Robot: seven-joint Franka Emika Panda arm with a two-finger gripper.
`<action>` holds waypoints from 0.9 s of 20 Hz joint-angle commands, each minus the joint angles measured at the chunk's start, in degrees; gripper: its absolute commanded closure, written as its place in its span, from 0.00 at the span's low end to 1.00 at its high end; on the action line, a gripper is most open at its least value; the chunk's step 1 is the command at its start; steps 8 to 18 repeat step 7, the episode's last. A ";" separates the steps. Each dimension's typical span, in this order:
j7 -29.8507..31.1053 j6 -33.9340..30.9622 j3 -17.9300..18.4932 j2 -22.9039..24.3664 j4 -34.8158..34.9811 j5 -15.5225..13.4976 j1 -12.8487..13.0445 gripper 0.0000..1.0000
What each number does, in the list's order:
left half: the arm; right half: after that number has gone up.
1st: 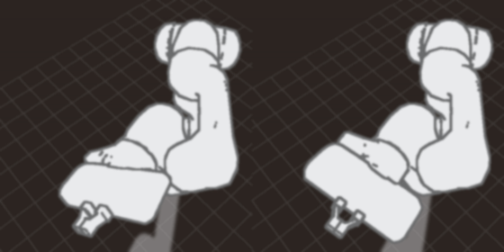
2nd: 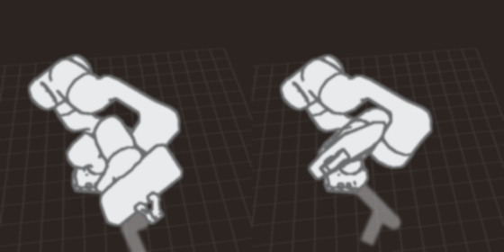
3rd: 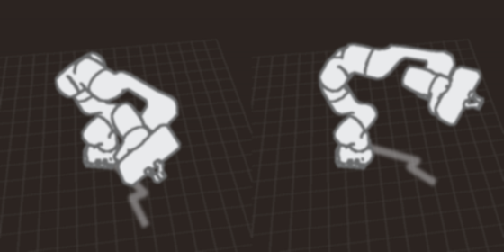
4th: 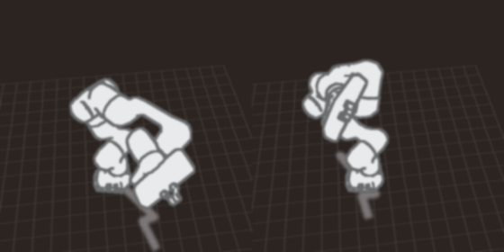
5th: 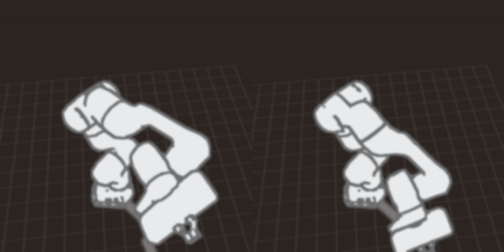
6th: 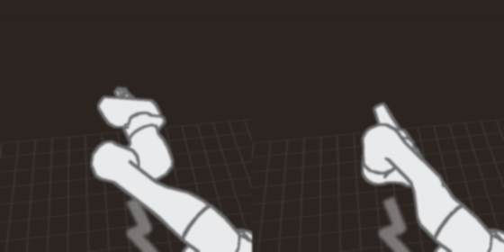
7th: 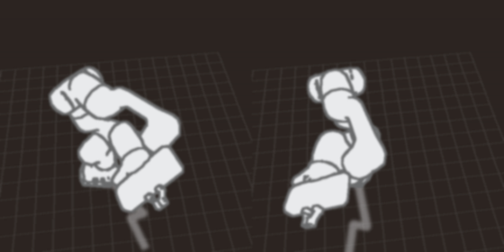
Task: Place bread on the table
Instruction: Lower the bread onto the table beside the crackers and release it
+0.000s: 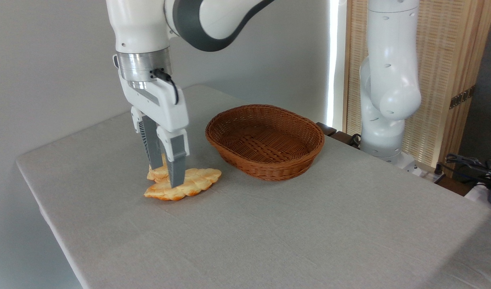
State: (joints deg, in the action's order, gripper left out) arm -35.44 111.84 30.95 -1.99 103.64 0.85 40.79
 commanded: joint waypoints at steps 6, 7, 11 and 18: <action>6.08 -2.85 3.59 1.37 -0.29 -1.29 0.43 0.00; 5.99 -2.85 3.59 1.37 -0.29 -1.29 0.43 0.00; 5.99 -2.85 3.59 1.37 -0.29 -1.29 0.43 0.00; 5.99 -2.85 3.59 1.37 -0.29 -1.29 0.43 0.00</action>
